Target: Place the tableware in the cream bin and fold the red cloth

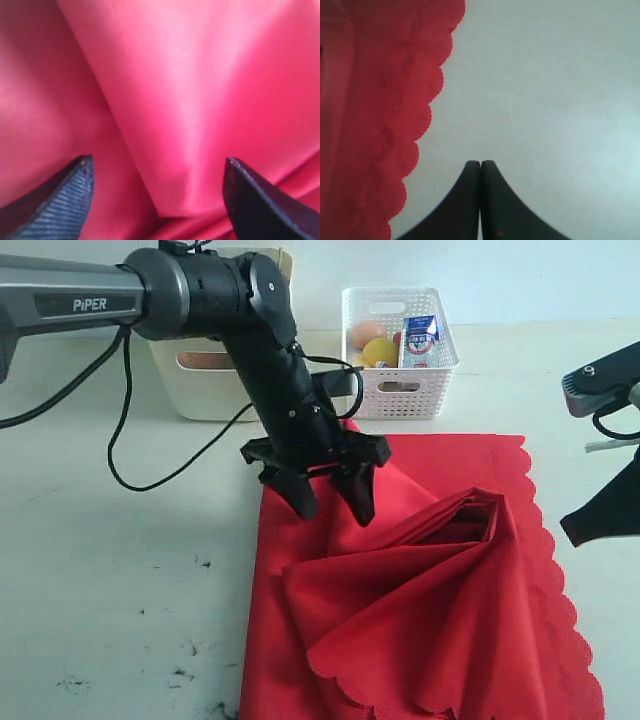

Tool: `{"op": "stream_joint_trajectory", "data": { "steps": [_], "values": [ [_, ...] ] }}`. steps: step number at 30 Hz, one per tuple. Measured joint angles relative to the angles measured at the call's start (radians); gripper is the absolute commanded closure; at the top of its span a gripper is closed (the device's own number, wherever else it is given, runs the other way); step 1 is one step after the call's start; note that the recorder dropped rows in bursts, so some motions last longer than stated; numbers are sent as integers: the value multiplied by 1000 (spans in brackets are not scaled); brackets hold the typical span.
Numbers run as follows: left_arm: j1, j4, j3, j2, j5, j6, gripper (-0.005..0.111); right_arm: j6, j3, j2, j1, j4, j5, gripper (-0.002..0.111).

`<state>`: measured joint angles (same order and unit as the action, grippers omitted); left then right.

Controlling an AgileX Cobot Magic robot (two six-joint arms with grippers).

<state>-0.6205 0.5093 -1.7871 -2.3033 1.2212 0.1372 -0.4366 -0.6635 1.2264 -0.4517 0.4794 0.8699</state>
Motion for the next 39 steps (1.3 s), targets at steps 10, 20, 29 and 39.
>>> {"op": "stream_joint_trajectory", "data": {
  "steps": [10, 20, 29, 39],
  "values": [
    [0, 294, 0, -34, -27, 50, 37, 0, 0, 0, 0, -13, -3, 108],
    [2, 1054, -2, -114, -7, 244, 37, 0, 0, -72, 0, -13, -3, 108],
    [45, 1180, -34, -130, -7, 318, 55, 0, 0, -194, 0, -16, 18, 108],
    [119, 738, -34, 19, -1, 302, 107, 3, 0, -194, 0, -67, 3, 108]
  ]
}}
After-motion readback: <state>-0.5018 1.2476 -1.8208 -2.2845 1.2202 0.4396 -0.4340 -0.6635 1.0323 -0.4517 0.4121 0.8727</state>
